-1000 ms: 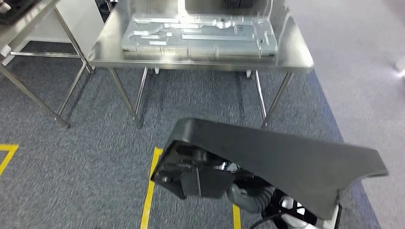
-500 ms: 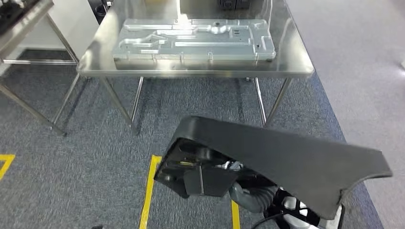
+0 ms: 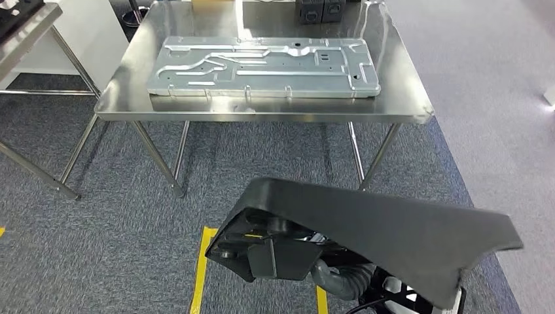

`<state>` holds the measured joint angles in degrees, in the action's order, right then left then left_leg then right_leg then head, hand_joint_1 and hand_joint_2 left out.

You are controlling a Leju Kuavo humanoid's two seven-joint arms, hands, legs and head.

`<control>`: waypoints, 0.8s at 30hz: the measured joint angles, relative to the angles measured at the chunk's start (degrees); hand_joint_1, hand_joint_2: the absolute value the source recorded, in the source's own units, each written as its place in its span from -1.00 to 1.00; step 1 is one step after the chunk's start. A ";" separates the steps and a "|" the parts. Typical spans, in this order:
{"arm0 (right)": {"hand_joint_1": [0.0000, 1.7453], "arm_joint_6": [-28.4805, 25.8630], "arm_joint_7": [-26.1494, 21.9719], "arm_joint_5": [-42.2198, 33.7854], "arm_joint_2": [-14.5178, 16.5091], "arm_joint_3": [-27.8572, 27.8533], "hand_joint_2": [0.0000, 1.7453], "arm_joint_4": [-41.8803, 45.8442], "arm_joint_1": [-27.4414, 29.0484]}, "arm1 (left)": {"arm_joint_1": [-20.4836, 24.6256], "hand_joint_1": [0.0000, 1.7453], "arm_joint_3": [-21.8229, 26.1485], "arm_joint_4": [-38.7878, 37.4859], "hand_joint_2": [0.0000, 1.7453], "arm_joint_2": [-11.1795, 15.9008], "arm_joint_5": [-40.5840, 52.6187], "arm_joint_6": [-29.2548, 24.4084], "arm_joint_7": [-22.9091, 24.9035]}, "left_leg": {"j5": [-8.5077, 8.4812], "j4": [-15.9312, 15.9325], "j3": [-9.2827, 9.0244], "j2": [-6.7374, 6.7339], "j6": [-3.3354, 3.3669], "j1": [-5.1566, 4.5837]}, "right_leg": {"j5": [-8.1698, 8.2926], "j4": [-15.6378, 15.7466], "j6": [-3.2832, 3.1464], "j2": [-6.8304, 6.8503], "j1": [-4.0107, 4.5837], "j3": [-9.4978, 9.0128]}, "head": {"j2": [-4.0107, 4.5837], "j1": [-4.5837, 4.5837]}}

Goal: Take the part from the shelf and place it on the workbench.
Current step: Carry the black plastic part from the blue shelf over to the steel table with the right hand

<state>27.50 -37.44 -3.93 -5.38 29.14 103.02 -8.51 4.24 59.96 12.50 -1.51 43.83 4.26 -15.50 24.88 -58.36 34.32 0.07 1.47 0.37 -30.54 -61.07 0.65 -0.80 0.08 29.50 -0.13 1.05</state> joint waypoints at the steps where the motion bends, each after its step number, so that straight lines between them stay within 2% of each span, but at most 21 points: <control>1: 1.00 0.00 -0.01 0.09 -0.01 0.01 1.00 -0.01 0.03 | 0.04 -1.00 0.02 0.00 1.00 -0.01 -0.02 0.01 -0.03 | 0.19 0.25 -0.50 0.01 0.22 0.08 | -0.83 -2.77 0.31 0.10 -0.14 1.65 | 0.00 0.04; 3: 1.00 -0.08 0.01 0.49 -0.02 0.01 1.00 -0.02 0.22 | 0.05 -1.00 0.03 0.00 1.00 0.01 -0.03 0.01 -0.08 | 0.92 0.41 -1.30 0.01 0.51 0.09 | -3.68 -9.72 0.95 0.22 -0.45 6.54 | -0.01 0.11; 4: 1.00 -0.19 0.04 0.90 -0.02 0.02 1.00 -0.03 0.38 | 0.02 -1.00 0.05 0.00 1.00 0.01 -0.03 0.01 -0.10 | 1.37 0.40 -1.75 0.05 0.50 0.09 | -4.71 -11.83 1.20 0.25 -0.61 8.58 | -0.01 0.11; 5: 1.00 -0.32 0.04 1.37 -0.02 0.02 1.00 -0.04 0.52 | -0.01 -1.00 0.07 0.00 1.00 0.01 -0.03 0.01 -0.14 | 1.86 0.39 -2.31 0.10 0.46 0.10 | -4.87 -12.37 1.35 0.31 -0.74 9.85 | -0.01 0.11; 6: 1.00 -0.43 -0.01 1.77 -0.02 0.02 1.00 -0.04 0.61 | -0.04 -1.00 0.10 0.00 1.00 0.00 -0.03 0.02 -0.18 | 2.39 0.39 -3.01 0.15 0.38 0.10 | -3.73 -10.94 1.42 0.39 -0.83 10.11 | -0.01 0.11; 7: 1.00 -0.50 -0.12 2.05 -0.02 0.01 1.00 -0.05 0.65 | -0.06 -1.00 0.13 0.00 1.00 -0.02 -0.03 0.06 -0.25 | 2.97 0.39 -3.80 0.21 0.24 0.11 | -1.35 -7.87 1.37 0.48 -0.89 9.54 | 0.00 0.12; 8: 1.00 -0.52 -0.28 2.17 -0.02 0.01 1.00 -0.05 0.66 | -0.08 -1.00 0.17 0.00 1.00 -0.04 -0.03 0.13 -0.32 | 3.55 0.43 -4.44 0.24 0.05 0.12 | 1.83 -4.12 1.18 0.60 -0.88 8.66 | 0.00 0.14; 9: 1.00 -0.52 -0.45 2.19 -0.02 0.00 1.00 -0.10 0.63 | -0.05 -1.00 0.22 0.00 1.00 -0.07 -0.03 0.21 -0.38 | 4.11 0.43 -5.09 0.31 -0.23 0.08 | 4.10 -0.98 0.89 0.72 -0.72 7.90 | -0.01 0.10; 10: 1.00 -0.50 -0.57 2.18 -0.02 0.00 1.00 -0.15 0.60 | -0.01 -1.00 0.27 0.00 1.00 -0.09 -0.03 0.29 -0.45 | 4.62 0.50 -5.47 0.34 -0.59 0.04 | 5.71 1.05 0.46 0.79 -0.54 7.37 | -0.01 0.06; 11: 1.00 -0.48 -0.64 2.14 -0.01 0.00 1.00 -0.19 0.57 | 0.03 -1.00 0.33 0.00 1.00 -0.10 -0.03 0.34 -0.50 | 4.93 0.43 -5.80 0.34 -0.97 -0.01 | 6.34 1.92 0.01 0.78 -0.38 7.20 | -0.01 0.03; 14: 1.00 -0.28 -0.59 2.06 0.10 -0.01 1.00 -0.19 0.38 | 0.16 -1.00 0.44 0.00 1.00 -0.06 -0.03 0.46 -0.65 | 5.39 -0.47 -6.40 0.24 -2.07 -0.04 | 5.88 2.44 -1.30 0.52 -0.42 6.12 | 0.00 -0.05; 15: 1.00 -0.16 -0.56 2.06 0.17 0.00 1.00 -0.17 0.24 | 0.23 -1.00 0.45 0.00 1.00 -0.06 -0.03 0.55 -0.69 | 5.76 -2.03 -5.73 0.23 -2.30 0.01 | 5.69 2.68 -1.67 0.54 -0.51 5.53 | -0.01 -0.15; 16: 1.00 -0.06 -0.53 2.05 0.25 0.00 1.00 -0.16 0.14 | 0.30 -1.00 0.46 0.00 1.00 -0.06 -0.04 0.61 -0.72 | 6.59 -4.73 -4.29 0.23 -2.48 0.09 | 5.47 2.90 -1.96 0.56 -0.59 4.98 | -0.01 -0.21; 19: 1.00 0.09 -0.40 2.06 0.39 0.01 1.00 -0.18 -0.03 | 0.18 -1.00 0.50 0.00 1.00 -0.13 -0.08 0.67 -0.74 | 10.69 -14.68 2.28 0.22 -2.86 0.24 | 4.38 2.95 -2.45 0.55 -0.42 3.88 | -0.01 -0.38; 20: 1.00 0.09 -0.35 2.06 0.43 0.01 1.00 -0.18 -0.02 | 0.07 -1.00 0.52 0.00 1.00 -0.13 -0.09 0.66 -0.74 | 11.05 -15.83 3.73 0.22 -2.94 0.25 | 3.93 2.93 -2.46 0.47 -0.37 3.39 | -0.01 -0.39; 21: 1.00 0.09 -0.31 2.06 0.48 0.00 1.00 -0.18 -0.03 | -0.02 -1.00 0.54 0.00 1.00 -0.12 -0.09 0.64 -0.74 | 10.07 -14.92 4.19 0.22 -2.94 0.25 | 3.44 2.88 -2.41 0.40 -0.35 2.77 | -0.01 -0.39; 22: 1.00 0.09 -0.29 2.06 0.54 0.01 1.00 -0.18 -0.04 | -0.06 -1.00 0.55 0.00 1.00 -0.11 -0.10 0.64 -0.74 | 7.82 -12.18 3.80 0.22 -2.85 0.25 | 2.91 2.85 -2.33 0.35 -0.33 2.06 | -0.01 -0.39; 23: 1.00 0.09 -0.27 2.06 0.59 0.00 1.00 -0.18 -0.05 | -0.11 -1.00 0.57 0.00 1.00 -0.10 -0.10 0.64 -0.74 | 4.66 -8.24 2.87 0.21 -2.68 0.24 | 2.37 2.82 -2.21 0.35 -0.32 1.42 | 0.00 -0.39; 24: 1.00 0.09 -0.25 2.07 0.63 0.01 1.00 -0.20 -0.08 | -0.13 -1.00 0.62 0.00 1.00 -0.09 -0.10 0.62 -0.74 | 2.35 -4.76 2.08 0.19 -2.47 0.12 | 1.89 2.72 -2.01 0.34 -0.26 0.89 | 0.00 -0.38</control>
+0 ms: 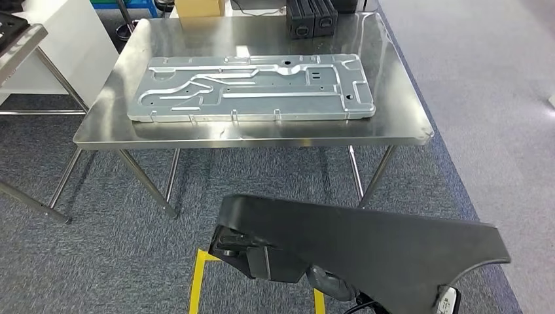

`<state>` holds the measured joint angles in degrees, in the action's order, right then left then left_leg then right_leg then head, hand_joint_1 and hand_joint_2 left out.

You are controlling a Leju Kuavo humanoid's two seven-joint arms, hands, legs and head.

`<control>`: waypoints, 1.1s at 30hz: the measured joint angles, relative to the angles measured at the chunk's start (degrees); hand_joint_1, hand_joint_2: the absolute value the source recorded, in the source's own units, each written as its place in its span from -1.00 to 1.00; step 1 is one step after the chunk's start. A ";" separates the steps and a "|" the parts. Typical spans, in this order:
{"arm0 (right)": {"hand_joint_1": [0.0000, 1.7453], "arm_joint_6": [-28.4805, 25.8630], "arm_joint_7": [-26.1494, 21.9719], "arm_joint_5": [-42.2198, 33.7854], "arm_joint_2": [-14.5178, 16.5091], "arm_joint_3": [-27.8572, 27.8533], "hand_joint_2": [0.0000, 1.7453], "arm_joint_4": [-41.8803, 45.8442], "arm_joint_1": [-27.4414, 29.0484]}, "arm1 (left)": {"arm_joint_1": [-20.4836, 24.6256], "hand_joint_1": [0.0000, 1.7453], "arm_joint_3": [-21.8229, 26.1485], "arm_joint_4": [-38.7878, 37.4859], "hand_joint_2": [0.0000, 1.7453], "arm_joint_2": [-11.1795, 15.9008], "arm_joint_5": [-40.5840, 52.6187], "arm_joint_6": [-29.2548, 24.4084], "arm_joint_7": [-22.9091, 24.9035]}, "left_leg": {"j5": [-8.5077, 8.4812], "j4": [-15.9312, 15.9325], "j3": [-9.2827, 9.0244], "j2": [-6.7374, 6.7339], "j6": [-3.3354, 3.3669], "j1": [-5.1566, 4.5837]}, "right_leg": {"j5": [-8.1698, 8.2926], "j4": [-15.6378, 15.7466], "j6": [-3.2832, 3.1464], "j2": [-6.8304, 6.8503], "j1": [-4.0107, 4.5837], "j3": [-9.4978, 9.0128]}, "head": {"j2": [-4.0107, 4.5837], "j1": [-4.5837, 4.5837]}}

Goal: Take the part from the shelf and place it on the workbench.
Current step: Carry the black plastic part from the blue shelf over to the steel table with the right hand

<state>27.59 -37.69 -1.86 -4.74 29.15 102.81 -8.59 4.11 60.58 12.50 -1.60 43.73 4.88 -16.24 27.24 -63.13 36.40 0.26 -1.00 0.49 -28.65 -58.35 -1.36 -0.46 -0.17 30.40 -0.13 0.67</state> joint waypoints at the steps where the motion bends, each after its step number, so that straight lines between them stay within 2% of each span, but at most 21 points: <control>1: 1.00 0.01 0.04 0.01 0.03 0.01 1.00 -0.02 -0.03 | -0.01 -1.00 0.07 0.00 1.00 0.02 -0.01 -0.02 0.01 | -1.59 2.39 -0.57 -0.02 0.30 -0.13 | -0.38 -0.09 0.25 -0.03 0.06 -0.23 | -0.01 -0.01; 2: 1.00 0.03 0.10 0.02 0.04 0.01 1.00 -0.04 -0.06 | -0.06 -1.00 0.15 0.00 1.00 0.03 -0.01 -0.04 0.01 | -2.44 3.55 -0.74 -0.03 0.61 -0.28 | -0.68 -0.14 0.55 -0.07 0.09 -0.27 | -0.01 0.00; 5: 1.00 0.07 0.22 0.04 0.04 0.03 1.00 0.04 -0.24 | -0.10 -1.00 0.30 0.00 1.00 0.08 -0.02 -0.05 -0.06 | -2.72 4.03 -1.17 0.00 1.47 -0.20 | -1.40 -0.16 1.58 -0.12 0.13 -0.50 | -0.01 0.01; 7: 1.00 0.05 0.23 0.03 0.04 0.03 1.00 0.16 -0.47 | 0.00 -1.00 0.33 0.00 1.00 0.08 -0.02 -0.02 -0.14 | -2.53 4.73 -2.02 0.02 2.06 0.11 | -2.92 -2.92 2.12 0.01 0.08 0.58 | -0.01 0.11; 8: 1.00 0.02 0.25 0.04 0.04 0.03 1.00 0.18 -0.53 | 0.06 -1.00 0.34 0.00 1.00 0.08 -0.02 0.00 -0.17 | -2.33 4.91 -2.38 0.01 2.32 0.14 | -4.25 -6.17 2.30 0.06 -0.08 2.36 | -0.01 0.15; 10: 1.00 -0.05 0.27 0.10 0.04 0.03 1.00 0.15 -0.50 | 0.13 -1.00 0.37 0.00 1.00 0.09 -0.01 0.01 -0.18 | -1.76 4.95 -2.92 0.00 2.58 0.13 | -6.51 -13.87 2.66 0.12 -0.33 7.44 | -0.02 0.14; 11: 1.00 -0.07 0.28 0.15 0.04 0.03 1.00 0.14 -0.45 | 0.12 -1.00 0.39 0.00 1.00 0.09 0.00 0.02 -0.19 | -1.41 4.93 -3.27 0.02 2.60 0.13 | -6.35 -16.05 2.81 0.14 -0.47 9.36 | -0.02 0.14; 12: 1.00 -0.08 0.29 0.20 0.04 0.03 1.00 0.13 -0.43 | 0.09 -1.00 0.40 0.00 1.00 0.09 0.01 0.03 -0.19 | -1.03 4.92 -3.74 0.04 2.55 0.14 | -5.00 -16.16 2.89 0.16 -0.59 10.24 | -0.01 0.14; 14: 1.00 -0.12 0.25 0.30 0.04 0.03 1.00 0.14 -0.44 | 0.04 -1.00 0.45 0.00 1.00 0.08 0.02 0.04 -0.20 | -0.10 4.92 -5.05 0.12 2.30 0.17 | 0.58 -9.90 2.83 0.28 -0.75 8.61 | 0.00 0.16; 16: 1.00 -0.16 -0.04 0.39 0.04 0.03 1.00 0.14 -0.49 | 0.11 -1.00 0.56 0.00 1.00 0.07 0.04 0.04 -0.21 | 0.79 4.86 -5.89 0.20 1.70 0.03 | 4.05 -3.12 2.45 0.40 -0.56 6.07 | -0.01 0.13; 17: 1.00 -0.16 -0.27 0.42 0.03 0.01 1.00 0.18 -0.50 | 0.16 -1.00 0.62 0.00 1.00 0.07 0.04 0.04 -0.23 | 1.06 4.88 -5.99 0.20 1.36 -0.03 | 4.30 -1.51 2.22 0.39 -0.41 5.51 | -0.01 0.06; 20: 1.00 -0.13 -0.85 0.48 0.02 -0.11 1.00 0.53 -0.52 | 0.27 -1.00 0.76 0.00 1.00 0.10 0.07 0.03 -0.25 | 1.62 5.23 -6.40 0.07 0.42 -0.04 | 3.55 -0.57 1.36 0.08 -0.37 4.98 | 0.00 -0.12; 22: 1.00 -0.10 -0.96 0.51 0.03 -0.22 1.00 0.98 -0.70 | 0.37 -1.00 0.78 0.00 1.00 0.08 0.11 0.02 -0.28 | 3.06 2.89 -5.73 0.03 -0.13 0.07 | 3.21 0.01 0.58 0.14 -0.60 4.00 | 0.00 -0.37; 23: 1.00 -0.09 -0.95 0.55 0.03 -0.25 1.00 1.16 -0.81 | 0.39 -1.00 0.78 0.00 1.00 0.07 0.14 0.02 -0.30 | 4.40 -0.20 -4.21 0.03 -0.34 0.15 | 2.99 0.22 0.25 0.24 -0.63 3.50 | -0.01 -0.51; 25: 1.00 -0.09 -0.80 0.79 0.03 -0.27 1.00 1.31 -0.94 | 0.29 -1.00 0.79 0.00 1.00 0.01 0.22 0.04 -0.31 | 7.15 -8.46 0.61 0.03 -0.64 0.19 | 2.41 0.24 -0.15 0.31 -0.48 2.88 | -0.02 -0.75; 26: 1.00 -0.10 -0.72 0.93 0.02 -0.27 1.00 1.31 -0.92 | 0.20 -1.00 0.80 0.00 1.00 0.01 0.25 0.04 -0.31 | 7.49 -11.33 2.67 0.03 -0.70 0.19 | 2.10 0.19 -0.20 0.26 -0.41 2.58 | -0.02 -0.74; 27: 1.00 -0.10 -0.64 1.07 0.02 -0.27 1.00 1.31 -0.90 | 0.12 -1.00 0.81 0.00 1.00 0.01 0.32 0.04 -0.31 | 6.50 -11.92 3.70 0.03 -0.70 0.19 | 1.74 0.13 -0.19 0.19 -0.37 2.19 | -0.02 -0.75; 28: 1.00 -0.11 -0.60 1.16 0.02 -0.27 1.00 1.31 -0.89 | 0.07 -1.00 0.81 0.00 1.00 0.01 0.40 0.04 -0.31 | 4.43 -10.32 3.62 0.02 -0.62 0.19 | 1.35 0.04 -0.13 0.12 -0.35 1.71 | -0.02 -0.75; 30: 1.00 -0.13 -0.56 1.27 0.02 -0.27 1.00 1.32 -0.90 | 0.09 -1.00 0.82 0.00 1.00 0.01 0.56 0.04 -0.30 | -0.77 -2.59 0.93 0.01 -0.25 0.17 | 0.44 -0.14 0.13 0.06 -0.34 0.69 | -0.01 -0.73; 32: 1.00 -0.14 -0.55 1.35 0.02 -0.27 1.00 1.38 -0.91 | 0.18 -1.00 0.82 0.00 1.00 0.01 0.61 0.04 -0.29 | -2.73 2.95 -1.24 0.02 0.21 -0.07 | -0.26 -0.32 0.68 -0.03 -0.20 0.31 | -0.01 -0.70; 33: 1.00 -0.15 -0.55 1.39 0.02 -0.27 1.00 1.41 -0.92 | 0.18 -1.00 0.82 0.00 1.00 0.02 0.62 0.04 -0.27 | -2.42 3.64 -1.53 0.04 0.44 -0.20 | -0.42 -0.26 0.99 -0.08 -0.15 0.33 | -0.02 -0.68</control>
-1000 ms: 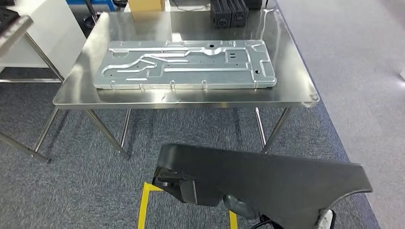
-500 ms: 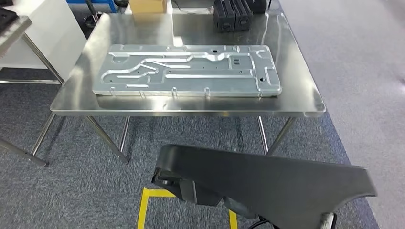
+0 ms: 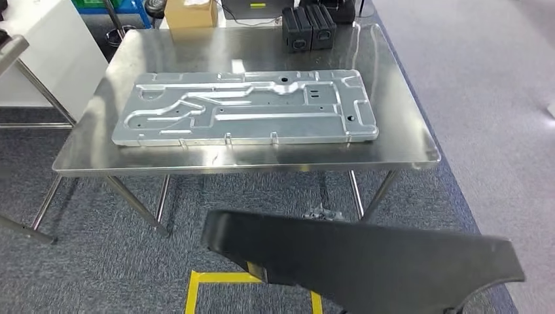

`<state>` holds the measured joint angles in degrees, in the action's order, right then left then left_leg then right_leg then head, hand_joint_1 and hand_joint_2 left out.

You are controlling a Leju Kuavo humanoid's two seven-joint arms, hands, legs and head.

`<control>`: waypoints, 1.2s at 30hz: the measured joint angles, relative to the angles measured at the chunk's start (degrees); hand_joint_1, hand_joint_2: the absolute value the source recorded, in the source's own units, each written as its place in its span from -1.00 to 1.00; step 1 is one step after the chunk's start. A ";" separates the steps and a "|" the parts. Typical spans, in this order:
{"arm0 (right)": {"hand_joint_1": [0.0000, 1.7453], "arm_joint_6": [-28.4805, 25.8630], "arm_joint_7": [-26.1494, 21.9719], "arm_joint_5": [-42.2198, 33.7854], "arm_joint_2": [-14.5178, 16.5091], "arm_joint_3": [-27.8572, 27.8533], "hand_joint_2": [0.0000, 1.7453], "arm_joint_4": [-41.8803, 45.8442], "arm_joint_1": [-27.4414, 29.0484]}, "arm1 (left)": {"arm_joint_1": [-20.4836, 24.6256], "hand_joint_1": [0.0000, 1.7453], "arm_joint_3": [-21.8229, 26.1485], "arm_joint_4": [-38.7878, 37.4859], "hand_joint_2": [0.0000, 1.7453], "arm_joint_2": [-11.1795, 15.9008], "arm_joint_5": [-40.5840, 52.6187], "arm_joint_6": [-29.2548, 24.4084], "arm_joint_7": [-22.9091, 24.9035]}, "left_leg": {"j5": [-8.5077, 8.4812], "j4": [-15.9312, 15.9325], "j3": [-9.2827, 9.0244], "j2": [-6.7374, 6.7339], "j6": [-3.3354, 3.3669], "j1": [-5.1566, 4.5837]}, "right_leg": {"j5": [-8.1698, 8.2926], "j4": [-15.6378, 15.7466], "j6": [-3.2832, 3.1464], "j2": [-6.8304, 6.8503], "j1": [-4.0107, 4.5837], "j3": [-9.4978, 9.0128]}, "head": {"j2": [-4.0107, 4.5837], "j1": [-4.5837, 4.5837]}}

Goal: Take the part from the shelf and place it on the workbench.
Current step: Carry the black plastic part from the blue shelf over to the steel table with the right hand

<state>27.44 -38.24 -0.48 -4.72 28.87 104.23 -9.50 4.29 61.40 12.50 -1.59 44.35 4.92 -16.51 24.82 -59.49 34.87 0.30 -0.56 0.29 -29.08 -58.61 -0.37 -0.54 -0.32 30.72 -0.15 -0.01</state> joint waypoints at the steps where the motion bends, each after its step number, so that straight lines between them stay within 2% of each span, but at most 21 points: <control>1: 1.00 0.00 -0.01 0.03 0.00 0.00 1.00 0.03 -0.02 | 0.00 -1.00 0.01 0.00 1.00 -0.01 0.00 0.00 0.01 | 0.16 0.35 -0.05 0.02 0.22 -0.09 | -0.10 0.11 0.32 -0.04 0.07 -0.02 | -0.01 0.01; 4: 1.00 0.04 -0.18 0.05 0.00 -0.02 1.00 0.14 -0.18 | -0.03 -1.00 0.04 0.00 1.00 -0.07 -0.02 0.02 0.02 | 0.29 1.06 -0.81 0.02 1.16 0.36 | -1.37 -1.57 1.15 0.07 0.08 0.44 | 0.01 0.16; 5: 1.00 0.05 -0.25 0.05 0.00 -0.03 1.00 0.17 -0.28 | 0.01 -1.00 0.05 0.00 1.00 -0.10 -0.02 0.03 -0.01 | 0.41 1.31 -1.20 0.00 1.48 0.50 | -2.65 -4.30 1.39 0.13 0.04 1.78 | 0.01 0.22; 7: 1.00 0.06 -0.32 0.06 -0.02 -0.05 1.00 0.16 -0.39 | 0.07 -1.00 0.08 0.00 1.00 -0.12 -0.02 0.12 -0.07 | 0.89 1.42 -1.75 -0.02 1.87 0.48 | -5.56 -12.19 1.71 0.21 -0.13 6.42 | 0.01 0.32; 8: 1.00 0.05 -0.33 0.06 -0.03 -0.06 1.00 0.13 -0.38 | 0.07 -1.00 0.09 0.00 1.00 -0.12 -0.02 0.16 -0.11 | 1.18 1.41 -2.05 -0.01 1.91 0.47 | -6.12 -15.29 1.83 0.21 -0.22 8.63 | 0.00 0.31; 9: 1.00 0.03 -0.30 0.06 -0.05 -0.07 1.00 0.10 -0.36 | 0.04 -1.00 0.10 0.00 1.00 -0.12 -0.01 0.20 -0.15 | 1.52 1.40 -2.45 0.01 1.90 0.46 | -5.47 -16.49 1.88 0.22 -0.29 10.00 | 0.00 0.31; 10: 1.00 0.01 -0.26 0.07 -0.06 -0.08 1.00 0.08 -0.36 | 0.01 -1.00 0.12 0.00 1.00 -0.14 -0.01 0.21 -0.20 | 1.91 1.39 -2.99 0.05 1.83 0.46 | -3.60 -15.48 1.87 0.23 -0.36 10.24 | 0.00 0.31; 12: 1.00 -0.06 -0.17 0.12 -0.07 -0.09 1.00 0.08 -0.38 | -0.02 -1.00 0.15 0.00 1.00 -0.21 0.00 0.22 -0.26 | 2.83 1.41 -4.19 0.12 1.55 0.47 | 1.91 -8.23 1.59 0.31 -0.41 7.91 | 0.00 0.33; 14: 1.00 -0.19 -0.07 0.20 -0.07 -0.09 1.00 0.11 -0.39 | 0.07 -1.00 0.20 0.00 1.00 -0.29 0.01 0.22 -0.26 | 3.72 1.40 -4.94 0.21 0.95 0.28 | 4.54 -1.98 1.15 0.37 -0.19 5.35 | 0.00 0.28; 16: 1.00 -0.29 -0.02 0.26 -0.08 -0.10 1.00 0.19 -0.39 | 0.16 -1.00 0.28 0.00 1.00 -0.32 0.02 0.22 -0.20 | 4.22 1.70 -5.32 0.19 0.30 0.15 | 4.14 -0.57 0.66 0.23 0.09 4.63 | 0.01 0.21; 19: 1.00 -0.28 -0.44 0.25 -0.07 -0.12 1.00 0.37 -0.45 | 0.34 -1.00 0.42 0.00 1.00 -0.34 -0.04 0.21 -0.09 | 5.41 0.71 -5.59 0.03 -0.50 0.16 | 3.71 0.20 -0.38 0.04 -0.26 3.74 | 0.01 0.09; 21: 1.00 -0.27 -0.92 0.20 -0.07 -0.14 1.00 0.47 -0.59 | 0.38 -1.00 0.48 0.00 1.00 -0.39 -0.11 0.20 -0.05 | 8.13 -5.31 -2.66 0.01 -0.85 0.29 | 3.24 0.60 -1.04 0.21 -0.40 2.80 | 0.01 -0.09; 23: 1.00 -0.22 -1.24 0.18 -0.07 -0.20 1.00 0.51 -0.67 | 0.21 -1.00 0.54 0.00 1.00 -0.43 -0.17 0.15 -0.04 | 10.86 -13.61 2.47 0.00 -1.08 0.35 | 2.56 0.59 -1.32 0.31 -0.30 2.08 | 0.01 -0.19; 24: 1.00 -0.17 -1.32 0.16 -0.07 -0.26 1.00 0.51 -0.67 | 0.10 -1.00 0.57 0.00 1.00 -0.43 -0.18 0.13 -0.04 | 10.80 -15.87 4.36 0.00 -1.13 0.36 | 2.21 0.57 -1.33 0.27 -0.27 1.69 | 0.01 -0.20; 25: 1.00 -0.09 -1.37 0.16 -0.07 -0.36 1.00 0.51 -0.69 | 0.02 -1.00 0.62 0.00 1.00 -0.43 -0.19 0.09 -0.04 | 9.39 -16.02 5.31 0.00 -1.11 0.35 | 1.79 0.54 -1.30 0.22 -0.24 1.17 | 0.01 -0.20; 27: 1.00 0.03 -1.41 0.15 -0.07 -0.51 1.00 0.56 -0.89 | -0.02 -1.00 0.75 0.00 1.00 -0.42 -0.19 0.07 -0.04 | 3.44 -9.35 3.68 0.00 -0.76 0.35 | 0.84 0.48 -1.09 0.14 -0.23 -0.09 | 0.01 -0.20; 28: 1.00 0.06 -1.42 0.15 -0.07 -0.56 1.00 0.59 -1.05 | 0.00 -1.00 0.83 0.00 1.00 -0.41 -0.19 0.05 -0.04 | 1.01 -5.20 2.15 0.00 -0.51 0.23 | 0.33 0.43 -0.89 0.11 -0.13 -0.66 | 0.01 -0.18; 29: 1.00 0.05 -1.42 0.15 -0.07 -0.60 1.00 0.64 -1.20 | 0.03 -1.00 0.88 0.00 1.00 -0.41 -0.17 0.05 -0.05 | -0.33 -2.01 0.89 0.00 -0.23 0.13 | -0.11 0.37 -0.63 0.08 -0.04 -0.99 | 0.01 -0.19; 30: 1.00 0.04 -1.42 0.16 -0.07 -0.62 1.00 0.68 -1.32 | 0.07 -1.00 0.91 0.00 1.00 -0.40 -0.16 0.04 -0.06 | -0.70 -0.19 0.17 0.00 0.01 0.01 | -0.42 0.36 -0.35 0.05 0.04 -1.14 | 0.01 -0.17; 34: 1.00 -0.43 -1.53 0.79 -0.07 -0.77 1.00 0.94 -1.67 | 0.04 -1.00 1.04 0.00 1.00 -0.40 -0.13 -0.01 -0.11 | 0.03 1.08 -0.65 0.04 1.14 0.17 | -1.41 -0.32 0.92 0.13 0.00 -1.21 | 0.02 -0.08; 36: 1.00 -0.79 -1.59 1.09 -0.07 -1.02 1.00 1.15 -2.04 | 0.08 -1.00 1.19 0.00 1.00 -0.40 -0.17 0.00 -0.19 | 0.25 1.52 -1.26 0.01 1.75 0.35 | -3.64 -5.29 1.50 0.22 -0.15 1.31 | 0.02 0.04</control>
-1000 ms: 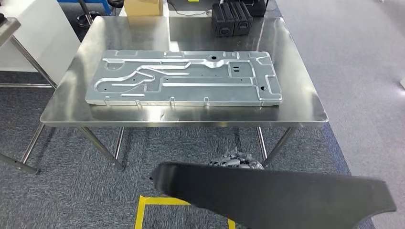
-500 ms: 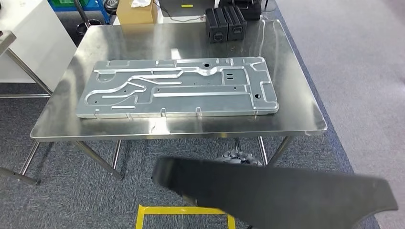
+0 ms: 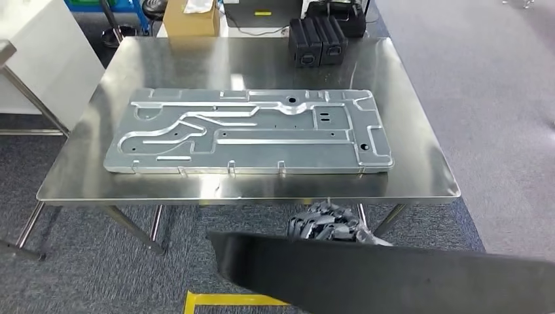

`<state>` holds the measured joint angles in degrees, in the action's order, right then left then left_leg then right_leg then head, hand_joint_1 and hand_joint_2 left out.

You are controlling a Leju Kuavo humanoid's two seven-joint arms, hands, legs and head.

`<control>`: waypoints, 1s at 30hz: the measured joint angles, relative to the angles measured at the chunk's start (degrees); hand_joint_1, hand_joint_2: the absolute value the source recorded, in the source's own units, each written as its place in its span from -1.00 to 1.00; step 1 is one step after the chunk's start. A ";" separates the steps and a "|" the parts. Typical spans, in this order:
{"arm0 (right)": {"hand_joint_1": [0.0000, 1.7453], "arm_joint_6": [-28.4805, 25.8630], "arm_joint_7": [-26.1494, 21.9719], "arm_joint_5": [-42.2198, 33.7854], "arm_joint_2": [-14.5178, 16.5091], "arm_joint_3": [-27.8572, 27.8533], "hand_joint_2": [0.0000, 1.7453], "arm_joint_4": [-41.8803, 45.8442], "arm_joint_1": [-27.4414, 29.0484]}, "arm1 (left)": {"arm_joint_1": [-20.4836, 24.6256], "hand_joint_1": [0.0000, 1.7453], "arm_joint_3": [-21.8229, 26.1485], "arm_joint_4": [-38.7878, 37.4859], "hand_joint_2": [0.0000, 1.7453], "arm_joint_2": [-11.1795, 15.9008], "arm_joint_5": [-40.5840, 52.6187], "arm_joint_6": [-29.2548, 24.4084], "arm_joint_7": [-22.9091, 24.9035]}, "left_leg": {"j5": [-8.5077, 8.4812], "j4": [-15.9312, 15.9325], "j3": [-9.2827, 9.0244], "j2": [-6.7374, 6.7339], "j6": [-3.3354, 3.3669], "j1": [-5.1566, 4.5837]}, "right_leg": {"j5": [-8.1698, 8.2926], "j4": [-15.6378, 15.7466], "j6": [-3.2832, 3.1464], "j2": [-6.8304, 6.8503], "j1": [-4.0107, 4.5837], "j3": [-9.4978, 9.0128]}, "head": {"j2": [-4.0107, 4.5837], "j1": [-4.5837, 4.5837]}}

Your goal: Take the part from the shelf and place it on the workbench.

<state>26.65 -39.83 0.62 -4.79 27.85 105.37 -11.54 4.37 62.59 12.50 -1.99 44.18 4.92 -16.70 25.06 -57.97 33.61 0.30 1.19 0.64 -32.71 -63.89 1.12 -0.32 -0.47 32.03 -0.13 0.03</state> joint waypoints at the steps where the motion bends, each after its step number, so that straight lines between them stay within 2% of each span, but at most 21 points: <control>1: 1.00 -0.10 -0.01 0.04 0.00 -0.20 1.00 0.04 -0.16 | 0.02 -1.00 0.08 0.00 1.00 0.00 -0.08 0.00 -0.03 | 0.23 0.03 -0.22 -0.01 0.21 -0.02 | -1.47 -3.89 0.19 0.01 -0.06 2.35 | 0.00 0.07; 2: 1.00 -0.17 -0.01 0.07 0.00 -0.48 1.00 0.04 -0.30 | 0.03 -1.00 0.16 0.00 1.00 0.00 -0.20 -0.01 -0.05 | 0.49 0.02 -0.47 -0.01 0.32 -0.04 | -2.53 -7.69 0.34 0.01 -0.13 4.90 | -0.01 0.05; 3: 1.00 -0.20 -0.01 0.09 0.00 -0.81 1.00 0.03 -0.42 | 0.03 -1.00 0.24 0.00 1.00 0.00 -0.35 -0.01 -0.07 | 0.80 0.00 -0.79 0.01 0.35 -0.06 | -2.58 -10.11 0.44 0.02 -0.20 6.87 | -0.01 0.05; 4: 1.00 -0.22 0.00 0.09 0.00 -1.19 1.00 0.01 -0.63 | 0.01 -1.00 0.31 0.00 1.00 0.00 -0.55 -0.03 -0.10 | 1.15 -0.02 -1.24 0.04 0.32 -0.07 | -1.37 -10.46 0.46 0.02 -0.25 7.89 | -0.01 0.06; 5: 1.00 -0.27 0.01 0.09 0.00 -1.62 1.00 -0.04 -0.97 | -0.01 -1.00 0.42 0.00 1.00 -0.01 -0.72 -0.04 -0.13 | 1.55 -0.05 -1.81 0.07 0.24 -0.07 | 1.04 -8.43 0.38 0.03 -0.27 7.67 | -0.01 0.06; 6: 1.00 -0.32 0.01 0.08 0.00 -2.09 1.00 -0.13 -1.41 | -0.02 -1.00 0.52 0.00 1.00 -0.04 -0.85 -0.05 -0.17 | 1.97 -0.06 -2.42 0.09 0.12 -0.07 | 4.02 -4.66 0.21 0.05 -0.27 6.51 | -0.01 0.07; 7: 1.00 -0.38 0.00 0.02 -0.01 -2.67 1.00 -0.31 -1.93 | -0.02 -1.00 0.63 0.00 1.00 -0.10 -0.97 -0.07 -0.23 | 2.41 -0.08 -2.96 0.10 -0.08 -0.13 | 6.24 -0.82 -0.03 0.08 -0.18 5.09 | -0.01 0.04; 8: 1.00 -0.44 0.00 -0.04 -0.02 -3.32 1.00 -0.53 -2.49 | 0.05 -1.00 0.73 0.00 1.00 -0.16 -1.01 -0.07 -0.29 | 2.79 -0.10 -3.33 0.13 -0.35 -0.22 | 7.63 2.32 -0.28 0.08 -0.04 3.86 | -0.01 0.02; 9: 1.00 -0.51 0.00 -0.15 -0.05 -4.06 1.00 -0.80 -3.00 | 0.10 -1.00 0.82 0.00 1.00 -0.21 -1.03 -0.06 -0.39 | 3.08 -0.05 -3.52 0.14 -0.66 -0.27 | 8.06 4.14 -0.53 0.06 0.13 3.16 | -0.01 -0.01; 11: 1.00 -0.73 0.01 -0.37 -0.14 -5.62 1.00 -1.42 -3.89 | 0.18 -1.00 1.00 0.00 1.00 -0.24 -1.05 -0.03 -0.63 | 3.43 0.29 -3.69 0.13 -1.28 -0.32 | 7.61 5.02 -1.01 -0.07 0.34 2.82 | -0.01 -0.06; 13: 1.00 -0.98 0.00 -0.47 -0.30 -7.23 1.00 -2.11 -4.56 | 0.21 -1.00 1.10 0.00 1.00 -0.22 -1.04 0.00 -0.86 | 3.98 -0.09 -3.85 0.04 -1.80 -0.29 | 7.51 5.62 -1.61 -0.15 0.01 2.19 | -0.02 -0.16; 15: 1.00 -1.22 0.00 -0.44 -0.49 -8.74 1.00 -2.92 -5.22 | 0.26 -1.00 1.12 0.00 1.00 -0.25 -0.98 0.02 -0.98 | 6.07 -4.39 -1.98 0.00 -2.20 -0.24 | 7.37 6.18 -2.21 -0.01 -0.28 1.32 | -0.02 -0.37; 17: 1.00 -1.71 0.01 -0.02 -0.69 -10.01 1.00 -4.04 -5.74 | 0.14 -1.00 1.17 0.00 1.00 -0.28 -0.95 -0.03 -0.98 | 9.10 -12.33 2.67 -0.01 -2.46 -0.12 | 6.96 6.21 -2.58 0.15 -0.18 0.82 | -0.01 -0.48; 18: 1.00 -2.08 0.03 0.38 -0.80 -10.58 1.00 -4.72 -5.92 | 0.05 -1.00 1.21 0.00 1.00 -0.28 -0.95 -0.06 -0.97 | 9.69 -15.38 4.84 -0.01 -2.57 -0.05 | 6.73 6.19 -2.64 0.16 -0.14 0.60 | -0.01 -0.48; 19: 1.00 -2.57 0.09 0.84 -0.94 -11.14 1.00 -5.46 -6.17 | -0.03 -1.00 1.27 0.00 1.00 -0.28 -0.96 -0.09 -0.96 | 9.05 -16.41 6.12 -0.01 -2.64 0.00 | 6.47 6.15 -2.60 0.12 -0.12 0.35 | -0.01 -0.49; 20: 1.00 -3.12 0.24 1.31 -1.09 -11.73 1.00 -6.24 -6.54 | -0.06 -1.00 1.38 0.00 1.00 -0.28 -0.98 -0.11 -0.96 | 7.16 -15.03 6.19 -0.02 -2.65 0.04 | 6.18 6.10 -2.50 0.06 -0.14 0.03 | -0.02 -0.49; 22: 1.00 -4.43 0.81 2.26 -1.42 -13.13 1.00 -8.24 -7.91 | -0.07 -1.00 1.62 0.00 1.00 -0.28 -1.03 -0.11 -1.01 | 1.88 -7.40 3.69 -0.05 -2.43 0.08 | 5.44 5.87 -2.18 -0.02 -0.17 -0.69 | -0.02 -0.48; 23: 1.00 -5.35 1.23 3.02 -1.62 -13.90 1.00 -9.53 -8.94 | -0.03 -1.00 1.76 0.00 1.00 -0.28 -1.05 -0.11 -1.04 | 0.13 -3.93 2.39 -0.05 -2.23 -0.01 | 5.10 5.67 -1.93 -0.09 -0.10 -0.87 | -0.01 -0.48; 24: 1.00 -6.74 1.73 4.22 -1.94 -14.73 1.00 -11.08 -10.16 | 0.02 -1.00 1.87 0.00 1.00 -0.28 -1.05 -0.11 -1.06 | -0.80 -1.71 1.58 -0.04 -1.99 -0.10 | 4.86 5.54 -1.64 -0.17 -0.03 -0.91 | -0.01 -0.46; 28: 1.00 -15.86 3.28 12.26 -3.97 -17.57 1.00 -18.18 -15.27 | 0.11 -1.00 2.15 0.00 1.00 -0.28 -0.85 -0.02 -1.16 | -1.04 -0.37 1.26 0.07 -0.71 -0.16 | 4.39 5.37 -0.27 -0.20 -0.02 -0.78 | 0.00 -0.44; 30: 1.00 -19.49 3.83 15.43 -5.24 -18.65 1.00 -21.42 -17.57 | 0.13 -1.00 2.17 0.00 1.00 -0.28 -0.59 0.03 -1.27 | -1.21 0.19 0.96 0.09 -0.03 0.03 | 2.39 1.92 0.39 -0.05 -0.19 0.88 | 0.00 -0.26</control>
<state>7.16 -36.00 16.05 -10.02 9.20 83.95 -29.11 4.50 64.76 12.50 -2.27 43.59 4.95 -17.97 23.85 -57.78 34.57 0.39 1.16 0.67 -30.32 -61.98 1.51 -0.37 -0.66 32.91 -0.13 -0.22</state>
